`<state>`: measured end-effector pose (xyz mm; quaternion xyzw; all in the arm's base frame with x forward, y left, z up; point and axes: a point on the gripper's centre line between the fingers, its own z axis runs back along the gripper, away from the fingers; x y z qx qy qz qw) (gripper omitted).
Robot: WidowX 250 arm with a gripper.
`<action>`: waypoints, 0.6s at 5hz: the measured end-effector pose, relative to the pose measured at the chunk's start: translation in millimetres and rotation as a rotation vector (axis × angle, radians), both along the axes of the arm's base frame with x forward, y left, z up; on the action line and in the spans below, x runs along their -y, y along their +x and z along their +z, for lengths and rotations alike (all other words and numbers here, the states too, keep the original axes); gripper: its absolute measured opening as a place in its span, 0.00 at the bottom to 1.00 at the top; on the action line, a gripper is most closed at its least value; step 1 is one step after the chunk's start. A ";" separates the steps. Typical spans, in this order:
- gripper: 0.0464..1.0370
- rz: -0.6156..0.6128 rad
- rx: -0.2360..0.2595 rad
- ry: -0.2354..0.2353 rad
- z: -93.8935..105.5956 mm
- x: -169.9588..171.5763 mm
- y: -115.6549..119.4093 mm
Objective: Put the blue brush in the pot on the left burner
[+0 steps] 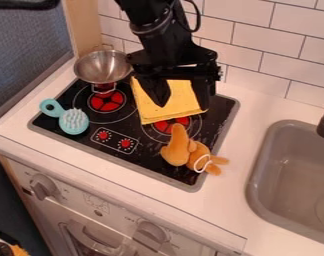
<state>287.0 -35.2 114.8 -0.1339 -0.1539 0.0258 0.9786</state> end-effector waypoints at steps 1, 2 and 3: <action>0.96 0.001 -0.027 0.000 -6.3 0.3 -2.7; 0.96 0.053 -0.084 0.021 -9.9 -13.2 -9.3; 0.96 0.160 -0.130 0.017 -7.5 -27.8 -15.8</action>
